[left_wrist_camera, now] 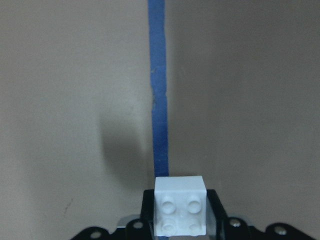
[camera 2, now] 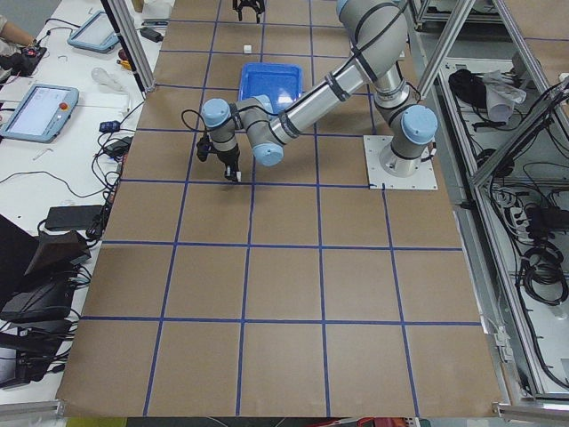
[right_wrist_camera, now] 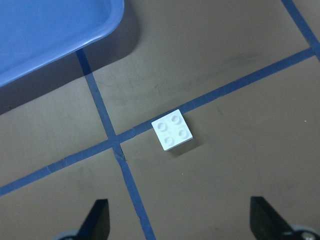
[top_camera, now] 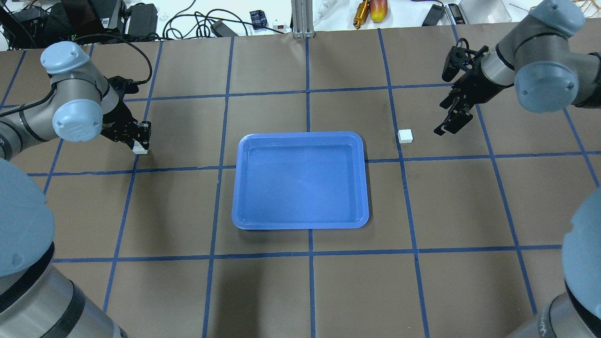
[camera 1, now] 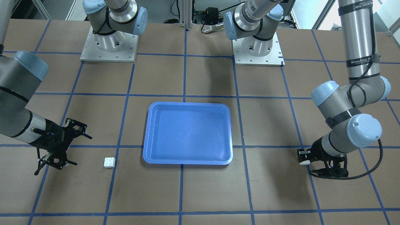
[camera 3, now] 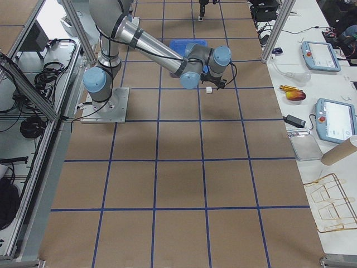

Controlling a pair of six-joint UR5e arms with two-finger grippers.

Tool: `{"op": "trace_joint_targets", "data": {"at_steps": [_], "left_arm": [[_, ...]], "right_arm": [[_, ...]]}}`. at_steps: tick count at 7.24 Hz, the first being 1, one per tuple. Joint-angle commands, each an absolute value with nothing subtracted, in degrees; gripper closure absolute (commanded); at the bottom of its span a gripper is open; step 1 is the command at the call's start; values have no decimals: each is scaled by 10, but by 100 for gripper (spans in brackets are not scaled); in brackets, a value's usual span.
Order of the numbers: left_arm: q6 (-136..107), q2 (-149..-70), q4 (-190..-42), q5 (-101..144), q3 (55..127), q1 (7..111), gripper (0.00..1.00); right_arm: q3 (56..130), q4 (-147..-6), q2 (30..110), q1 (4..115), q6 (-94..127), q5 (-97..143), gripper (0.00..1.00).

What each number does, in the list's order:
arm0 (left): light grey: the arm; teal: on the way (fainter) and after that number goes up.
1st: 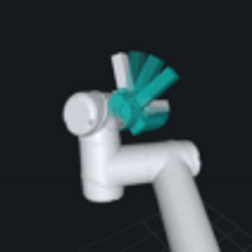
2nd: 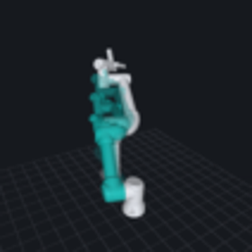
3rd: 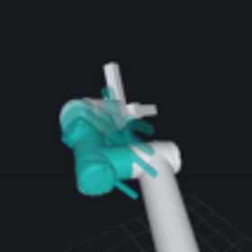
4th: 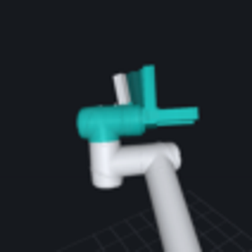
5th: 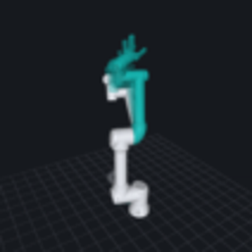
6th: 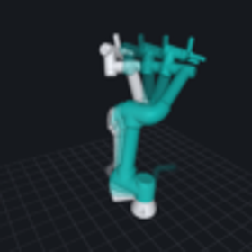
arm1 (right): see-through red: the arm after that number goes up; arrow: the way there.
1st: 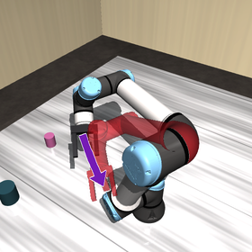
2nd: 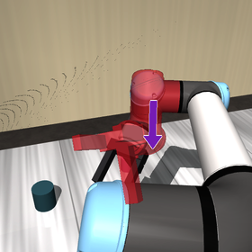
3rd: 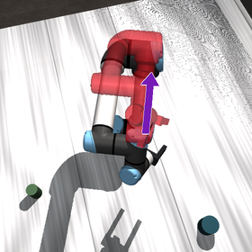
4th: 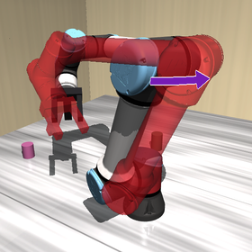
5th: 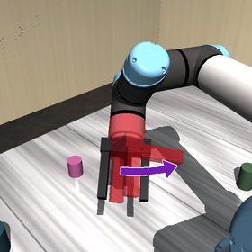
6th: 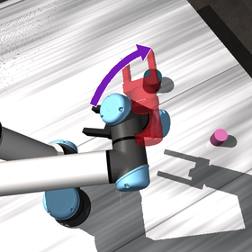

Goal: Assemble white blocks and place on blue tray

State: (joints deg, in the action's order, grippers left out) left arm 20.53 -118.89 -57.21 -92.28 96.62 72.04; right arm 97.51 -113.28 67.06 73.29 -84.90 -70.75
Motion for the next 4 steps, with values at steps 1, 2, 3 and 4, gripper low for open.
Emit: {"op": "trace_joint_targets", "data": {"at_steps": [1,2,3,4], "left_arm": [[175,-1147,-638,-916,942,809,91],[161,-1130,-640,-856,955,840,96],[111,-1120,-642,-833,962,865,99],[37,-1110,-643,-837,964,914,100]], "right_arm": [[976,-1132,644,729,-955,-682,0],[974,-1136,642,729,-999,-680,0],[975,-1153,633,729,-1004,-669,0],[974,-1167,607,729,-1013,-647,0]]}}
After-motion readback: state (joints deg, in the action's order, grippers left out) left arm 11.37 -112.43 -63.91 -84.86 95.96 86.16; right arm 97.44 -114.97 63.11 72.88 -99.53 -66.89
